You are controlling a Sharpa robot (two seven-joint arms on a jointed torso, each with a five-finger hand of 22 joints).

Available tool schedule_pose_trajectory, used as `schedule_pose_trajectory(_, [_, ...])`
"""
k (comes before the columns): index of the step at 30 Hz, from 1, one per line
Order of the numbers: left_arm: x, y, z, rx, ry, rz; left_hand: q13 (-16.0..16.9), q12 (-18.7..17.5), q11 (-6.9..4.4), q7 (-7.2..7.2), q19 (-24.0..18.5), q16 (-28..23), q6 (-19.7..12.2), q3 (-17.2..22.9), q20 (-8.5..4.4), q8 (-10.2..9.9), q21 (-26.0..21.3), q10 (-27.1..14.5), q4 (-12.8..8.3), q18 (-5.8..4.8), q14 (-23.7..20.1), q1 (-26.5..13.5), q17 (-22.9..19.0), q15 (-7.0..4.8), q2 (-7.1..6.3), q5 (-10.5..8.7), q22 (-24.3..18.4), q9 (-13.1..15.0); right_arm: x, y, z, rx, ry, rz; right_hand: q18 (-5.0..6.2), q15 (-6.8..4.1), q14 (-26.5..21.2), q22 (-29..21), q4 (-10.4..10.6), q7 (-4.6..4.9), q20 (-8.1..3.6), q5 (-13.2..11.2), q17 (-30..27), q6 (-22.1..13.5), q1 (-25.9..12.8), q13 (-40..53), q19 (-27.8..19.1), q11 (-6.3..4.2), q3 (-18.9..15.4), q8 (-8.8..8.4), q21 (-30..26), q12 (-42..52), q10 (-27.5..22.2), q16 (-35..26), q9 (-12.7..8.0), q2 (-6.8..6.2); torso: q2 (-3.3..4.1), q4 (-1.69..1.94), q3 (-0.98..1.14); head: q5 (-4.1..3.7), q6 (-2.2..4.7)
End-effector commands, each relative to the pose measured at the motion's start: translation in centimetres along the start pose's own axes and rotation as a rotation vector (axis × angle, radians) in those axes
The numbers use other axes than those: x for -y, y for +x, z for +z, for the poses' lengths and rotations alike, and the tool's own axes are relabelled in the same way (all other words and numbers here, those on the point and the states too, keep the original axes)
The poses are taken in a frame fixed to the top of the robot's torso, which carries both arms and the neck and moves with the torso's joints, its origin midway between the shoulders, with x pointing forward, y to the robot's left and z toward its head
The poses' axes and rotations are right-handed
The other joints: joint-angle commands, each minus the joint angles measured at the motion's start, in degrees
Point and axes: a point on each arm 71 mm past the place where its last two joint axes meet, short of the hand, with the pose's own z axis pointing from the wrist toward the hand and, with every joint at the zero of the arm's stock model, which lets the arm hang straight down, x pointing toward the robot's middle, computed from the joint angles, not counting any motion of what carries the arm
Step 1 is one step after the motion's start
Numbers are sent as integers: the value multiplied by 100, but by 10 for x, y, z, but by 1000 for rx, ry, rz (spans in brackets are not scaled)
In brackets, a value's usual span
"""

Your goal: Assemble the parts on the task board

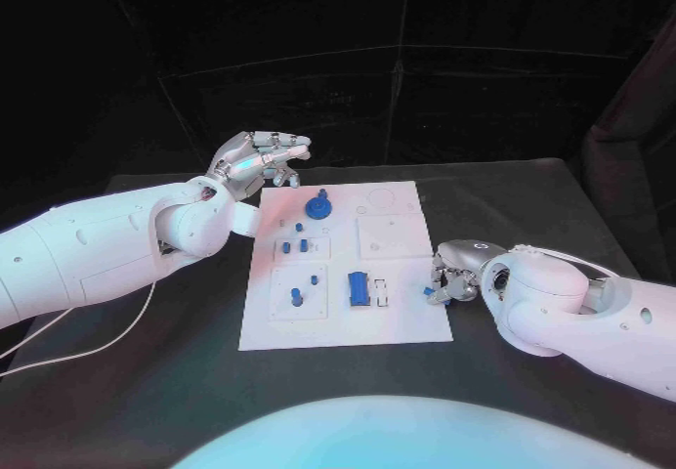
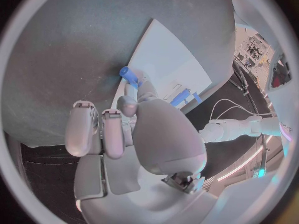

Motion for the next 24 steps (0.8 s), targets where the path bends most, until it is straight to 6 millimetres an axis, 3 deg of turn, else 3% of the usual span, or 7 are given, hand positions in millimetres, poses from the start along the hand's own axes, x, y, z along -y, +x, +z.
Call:
schedule_pose_trajectory(1, [1,1,0,-11,4,-8,9,20,-2,8,-7,-31,-32,-44,24,31,-29,-35,4,76,-38,25,-5,-17,52,3,-5,-1,-1,3,-2,5,3,5,-38,-45,338,11,56,-33,-30,258,261,4,-25,8,-3,-34,65,-61,-30,-29,14,-32,22,62,1,5,1,5,-5])
schedule_pose_trajectory(11, [1,1,0,-14,2,-10,9,20,-2,8,-7,-31,-32,-44,24,31,-29,-35,4,76,-38,25,-5,-17,52,3,-5,-1,-5,-3,-14,60,-18,254,-31,-49,334,-14,320,-29,-38,1126,237,-20,-264,-19,-7,-40,268,-196,-49,-82,11,-60,67,4,-4,13,-12,9,2])
schedule_pose_trajectory(18, [1,2,0,-15,0,-10,9,20,-2,8,-7,-31,-32,-44,24,31,-29,-35,4,76,-38,25,-5,-17,52,3,-5,-1,-13,-4,-16,61,-41,321,-34,-49,337,1,366,-26,-39,1153,248,-13,-300,-9,-1,-37,299,-206,-43,-71,22,-56,80,-27,2,10,-3,33,-6])
schedule_pose_trajectory(24, [1,2,0,-17,-1,-11,9,20,-2,8,-7,-31,-32,-44,24,31,-29,-35,4,76,-38,25,-5,-17,52,3,-5,-1,-22,-1,-10,18,-43,350,-46,-54,351,63,446,-38,-41,1140,306,28,-373,32,28,-45,333,-208,-11,-19,70,-23,104,-67,2,10,-12,35,-6])
